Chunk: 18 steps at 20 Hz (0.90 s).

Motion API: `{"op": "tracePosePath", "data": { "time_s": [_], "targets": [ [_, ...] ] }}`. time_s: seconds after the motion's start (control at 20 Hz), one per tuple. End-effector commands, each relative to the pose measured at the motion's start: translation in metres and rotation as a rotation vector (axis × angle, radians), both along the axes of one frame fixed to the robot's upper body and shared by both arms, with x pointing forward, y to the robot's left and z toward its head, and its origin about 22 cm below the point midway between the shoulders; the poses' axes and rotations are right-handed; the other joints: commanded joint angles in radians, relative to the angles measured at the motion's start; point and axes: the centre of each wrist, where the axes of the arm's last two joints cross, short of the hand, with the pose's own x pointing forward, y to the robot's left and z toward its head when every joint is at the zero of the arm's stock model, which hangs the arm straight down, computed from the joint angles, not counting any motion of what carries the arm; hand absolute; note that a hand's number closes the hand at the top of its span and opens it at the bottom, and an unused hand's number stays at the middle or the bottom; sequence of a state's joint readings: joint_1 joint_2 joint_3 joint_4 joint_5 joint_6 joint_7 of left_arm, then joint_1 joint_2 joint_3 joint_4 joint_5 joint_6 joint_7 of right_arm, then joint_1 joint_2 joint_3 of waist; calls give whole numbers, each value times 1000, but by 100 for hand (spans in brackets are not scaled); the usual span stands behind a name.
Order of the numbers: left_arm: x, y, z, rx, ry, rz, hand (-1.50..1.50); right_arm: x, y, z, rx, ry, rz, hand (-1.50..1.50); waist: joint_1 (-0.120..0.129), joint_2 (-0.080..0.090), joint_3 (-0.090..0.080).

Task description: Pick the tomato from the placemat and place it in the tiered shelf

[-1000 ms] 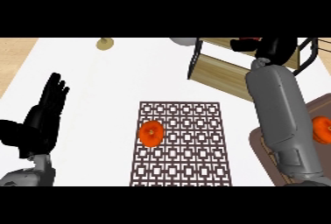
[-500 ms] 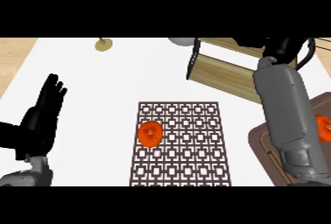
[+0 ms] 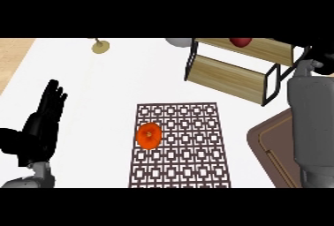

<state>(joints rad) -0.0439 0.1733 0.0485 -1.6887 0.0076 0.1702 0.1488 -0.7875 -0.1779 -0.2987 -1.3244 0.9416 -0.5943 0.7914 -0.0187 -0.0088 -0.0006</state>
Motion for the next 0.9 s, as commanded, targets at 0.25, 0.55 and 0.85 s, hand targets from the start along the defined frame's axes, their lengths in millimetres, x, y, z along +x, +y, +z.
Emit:
{"op": "tracePosePath", "data": {
  "time_s": [0.25,0.55,0.85],
  "targets": [
    [-22,21,8,-1,-4,2,0,-112,-50,4,69,8,-99,-150,-5,-4,0],
    [-7,10,0,-5,-20,-11,0,-187,-73,20,64,-11,-38,-150,2,4,1],
    [2,9,3,-11,-22,-25,0,-231,-78,18,67,-10,-13,-150,9,7,0]
  ]
}}
